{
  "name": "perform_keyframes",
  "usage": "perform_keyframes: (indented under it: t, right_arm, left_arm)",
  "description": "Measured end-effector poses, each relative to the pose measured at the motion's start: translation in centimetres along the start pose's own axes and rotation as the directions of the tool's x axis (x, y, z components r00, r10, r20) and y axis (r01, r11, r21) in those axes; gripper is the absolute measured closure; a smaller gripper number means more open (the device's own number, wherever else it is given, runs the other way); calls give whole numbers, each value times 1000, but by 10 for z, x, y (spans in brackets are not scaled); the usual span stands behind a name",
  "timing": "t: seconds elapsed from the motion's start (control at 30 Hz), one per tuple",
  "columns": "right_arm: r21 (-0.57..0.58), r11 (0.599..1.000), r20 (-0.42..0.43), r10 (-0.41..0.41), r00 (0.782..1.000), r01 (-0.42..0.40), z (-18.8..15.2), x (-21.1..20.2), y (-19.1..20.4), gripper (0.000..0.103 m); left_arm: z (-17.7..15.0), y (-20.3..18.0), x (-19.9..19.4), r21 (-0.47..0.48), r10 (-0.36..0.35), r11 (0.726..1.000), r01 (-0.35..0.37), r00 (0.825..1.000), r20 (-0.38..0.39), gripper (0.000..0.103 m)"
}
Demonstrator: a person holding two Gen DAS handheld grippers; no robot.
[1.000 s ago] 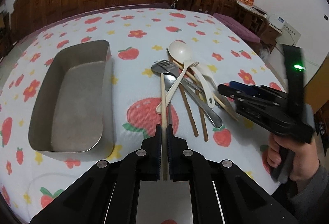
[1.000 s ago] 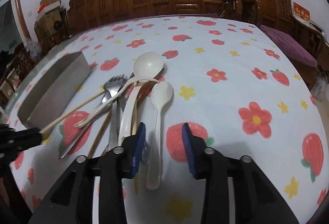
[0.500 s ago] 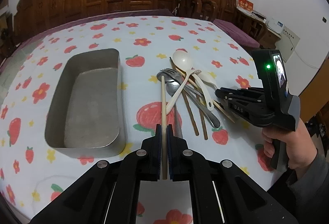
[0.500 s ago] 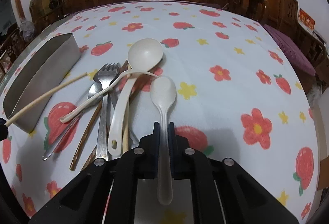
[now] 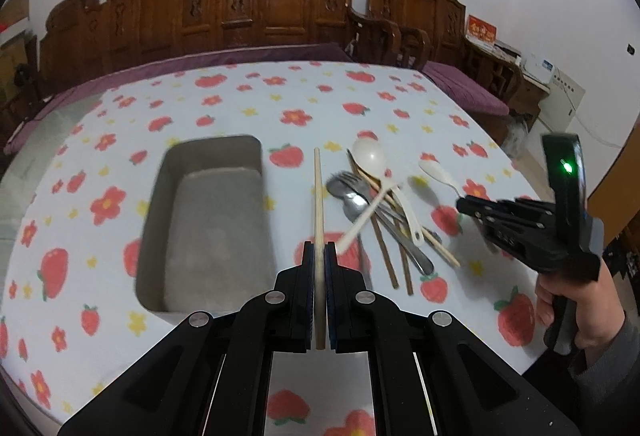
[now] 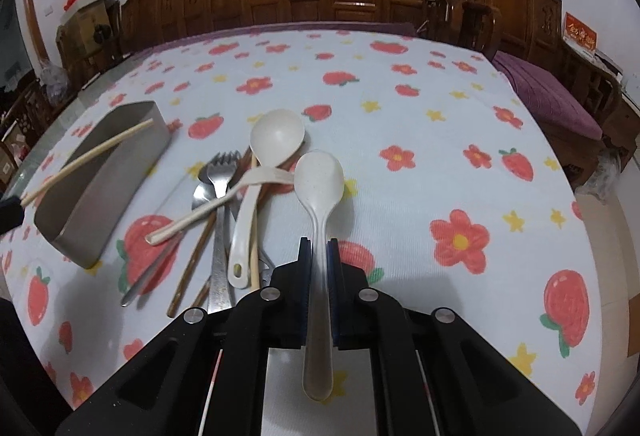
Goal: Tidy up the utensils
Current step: 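Lift the chopstick with the left gripper while the right grasps a small white spoon, then lower the chopstick into the grey tray and open the left gripper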
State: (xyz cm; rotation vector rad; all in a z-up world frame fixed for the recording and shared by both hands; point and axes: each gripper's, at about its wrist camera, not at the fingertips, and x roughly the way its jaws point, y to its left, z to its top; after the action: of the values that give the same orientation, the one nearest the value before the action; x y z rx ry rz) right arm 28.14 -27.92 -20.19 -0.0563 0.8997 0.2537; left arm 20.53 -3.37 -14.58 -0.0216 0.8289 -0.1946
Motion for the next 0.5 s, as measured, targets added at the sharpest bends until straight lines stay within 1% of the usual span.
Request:
perform_keyframes:
  t: [0.2, 0.37, 0.5]
  right_arm:
    - [-25, 999, 46, 36, 998, -35, 3, -15, 17, 94]
    - [-49, 997, 74, 71, 995, -67, 7, -24, 32, 94]
    - [-61, 995, 77, 90, 993, -85, 8, -25, 40, 94]
  left_arm:
    - [15, 30, -1, -21, 43, 999, -42, 999, 21, 99]
    - [20, 52, 8, -38, 72, 997, -71, 997, 15, 99]
    - [21, 65, 19, -44, 81, 996, -81, 997, 1, 99]
